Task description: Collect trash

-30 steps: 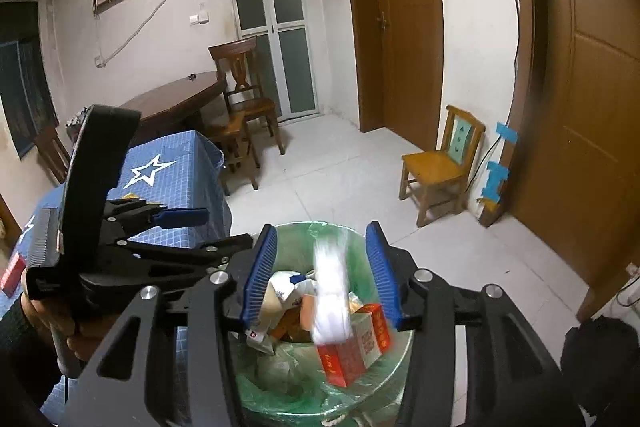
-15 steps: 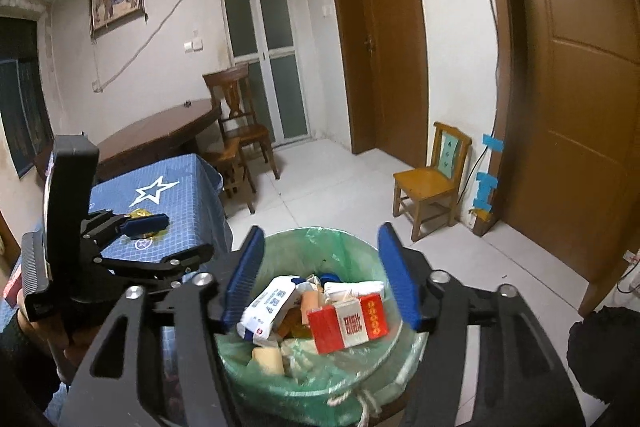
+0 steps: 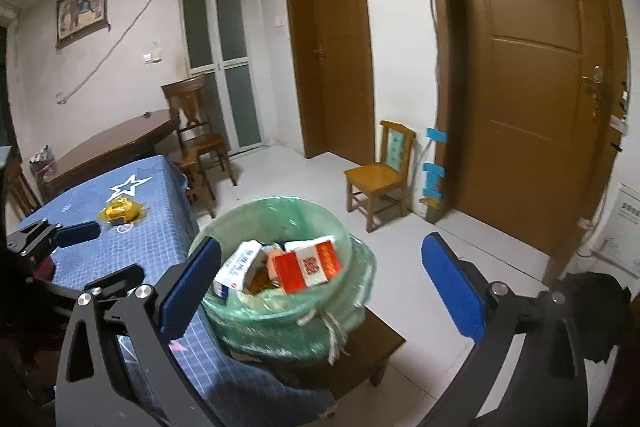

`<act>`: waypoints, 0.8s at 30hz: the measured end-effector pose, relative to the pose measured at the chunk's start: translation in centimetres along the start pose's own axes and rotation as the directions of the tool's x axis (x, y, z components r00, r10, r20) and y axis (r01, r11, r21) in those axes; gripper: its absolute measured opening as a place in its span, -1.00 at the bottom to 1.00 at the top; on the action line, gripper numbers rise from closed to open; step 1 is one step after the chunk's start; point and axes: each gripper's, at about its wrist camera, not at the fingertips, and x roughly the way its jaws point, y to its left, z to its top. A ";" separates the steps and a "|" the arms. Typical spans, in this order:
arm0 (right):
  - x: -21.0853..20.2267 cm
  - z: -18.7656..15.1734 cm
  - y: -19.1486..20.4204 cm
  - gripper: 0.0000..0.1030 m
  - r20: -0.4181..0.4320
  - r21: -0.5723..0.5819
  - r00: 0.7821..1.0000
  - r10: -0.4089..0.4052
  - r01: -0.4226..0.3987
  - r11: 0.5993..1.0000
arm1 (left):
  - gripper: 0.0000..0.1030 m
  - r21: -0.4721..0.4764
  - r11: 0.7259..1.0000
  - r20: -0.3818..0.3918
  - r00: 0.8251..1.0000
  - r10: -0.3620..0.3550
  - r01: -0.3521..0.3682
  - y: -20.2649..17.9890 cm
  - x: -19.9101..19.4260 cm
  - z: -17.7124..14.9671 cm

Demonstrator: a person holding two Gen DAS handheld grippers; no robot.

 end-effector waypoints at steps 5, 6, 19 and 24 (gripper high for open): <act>-1.3 -0.7 -0.2 0.88 0.014 -0.003 1.000 -0.016 0.016 1.000 | 0.87 -0.048 0.999 0.063 0.998 -0.002 0.005 -0.3 -2.0 0.0; -1.4 -0.8 -0.2 0.88 0.019 -0.006 1.000 -0.020 0.020 1.000 | 0.88 -0.059 0.998 0.079 0.997 0.008 -0.004 -0.3 -2.1 0.2; -0.7 -1.7 -0.3 0.88 0.010 -0.007 0.999 -0.034 0.034 0.999 | 0.90 -0.098 0.994 0.168 0.983 0.069 -0.053 -1.0 -1.0 1.2; -0.4 -1.9 -0.5 0.88 0.006 0.001 0.999 -0.040 0.040 0.999 | 0.90 -0.096 0.994 0.196 0.978 0.077 -0.059 -1.5 0.0 1.4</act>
